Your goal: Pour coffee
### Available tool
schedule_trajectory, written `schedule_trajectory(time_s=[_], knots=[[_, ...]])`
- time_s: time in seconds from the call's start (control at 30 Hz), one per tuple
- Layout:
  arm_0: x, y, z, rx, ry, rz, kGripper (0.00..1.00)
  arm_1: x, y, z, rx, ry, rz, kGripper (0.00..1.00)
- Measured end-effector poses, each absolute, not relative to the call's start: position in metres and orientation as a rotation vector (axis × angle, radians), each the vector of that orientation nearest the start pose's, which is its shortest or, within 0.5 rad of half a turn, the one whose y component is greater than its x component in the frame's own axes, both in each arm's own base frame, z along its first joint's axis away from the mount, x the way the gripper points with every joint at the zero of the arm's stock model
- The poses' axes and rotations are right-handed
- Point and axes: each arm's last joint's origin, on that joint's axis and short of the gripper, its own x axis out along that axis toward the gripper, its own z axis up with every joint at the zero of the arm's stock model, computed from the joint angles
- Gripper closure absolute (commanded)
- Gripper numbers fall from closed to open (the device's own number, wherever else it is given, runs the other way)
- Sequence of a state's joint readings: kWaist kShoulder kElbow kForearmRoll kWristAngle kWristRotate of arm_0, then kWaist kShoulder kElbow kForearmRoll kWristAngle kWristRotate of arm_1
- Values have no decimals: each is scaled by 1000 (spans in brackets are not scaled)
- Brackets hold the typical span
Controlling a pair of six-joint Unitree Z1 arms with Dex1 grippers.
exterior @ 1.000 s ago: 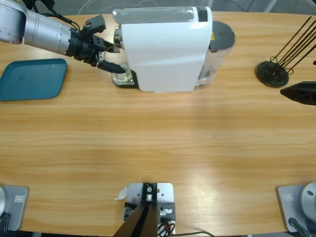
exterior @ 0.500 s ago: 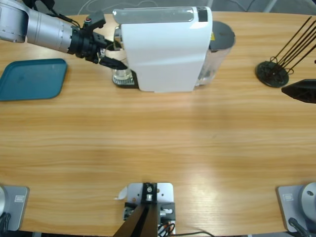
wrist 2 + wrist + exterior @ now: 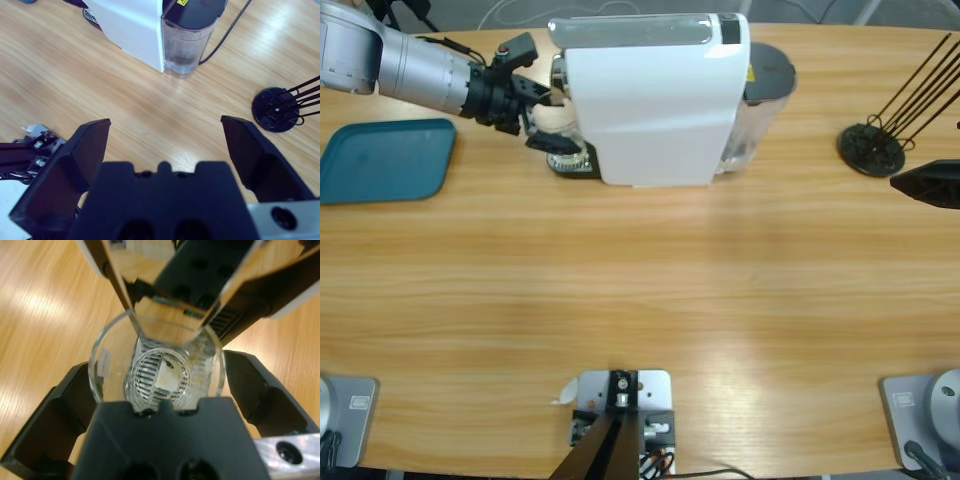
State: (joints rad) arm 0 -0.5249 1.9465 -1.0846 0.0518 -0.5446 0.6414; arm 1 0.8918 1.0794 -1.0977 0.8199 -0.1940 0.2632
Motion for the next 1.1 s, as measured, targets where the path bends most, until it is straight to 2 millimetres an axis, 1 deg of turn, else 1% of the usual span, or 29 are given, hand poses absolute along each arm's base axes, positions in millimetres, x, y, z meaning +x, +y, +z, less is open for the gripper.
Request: schedule_trajectory(time_s=[0.1, 0.17, 0.2, 0.3, 0.37, 0.43, 0.5, 0.57, 0.63, 0.7, 0.73, 0.83, 0.9, 1.0, 1.1], knots=[[315, -209, 206, 544, 633, -1232, 4, 92, 98, 388, -179, 775, 558, 0], [313, -202, 205, 549, 651, -1204, 4, 92, 98, 388, -179, 775, 558, 0], [314, -196, 209, 543, 648, -1185, 4, 92, 98, 388, -179, 775, 558, 0], [317, -172, 231, 513, 605, -1114, 4, 92, 98, 388, -179, 775, 558, 0], [313, -158, 246, 498, 575, -1077, 2, 92, 99, 389, -175, 768, 560, 0], [302, -150, 252, 486, 571, -1063, 0, 93, 100, 390, -168, 757, 562, 0], [284, -142, 256, 465, 580, -1059, 0, 94, 101, 394, -158, 738, 561, 0], [261, -136, 260, 442, 587, -1057, 0, 95, 102, 408, -132, 693, 565, 0], [234, -130, 269, 415, 578, -1057, 0, 98, 105, 422, -106, 648, 567, 0], [209, -123, 278, 399, 557, -1060, 0, 104, 111, 440, -80, 605, 571, 0], [201, -121, 281, 397, 545, -1061, 0, 108, 116, 446, -73, 593, 572, 0], [188, -118, 286, 394, 529, -1069, 0, 117, 127, 452, -69, 586, 573, 0], [186, -118, 287, 393, 525, -1074, 0, 120, 132, 450, -75, 596, 571, 0], [185, -119, 287, 392, 532, -1069, 0, 121, 132, 448, -77, 598, 571, 0], [185, -119, 287, 392, 542, -1057, 4, 122, 134, 441, -79, 601, 570, 0]])
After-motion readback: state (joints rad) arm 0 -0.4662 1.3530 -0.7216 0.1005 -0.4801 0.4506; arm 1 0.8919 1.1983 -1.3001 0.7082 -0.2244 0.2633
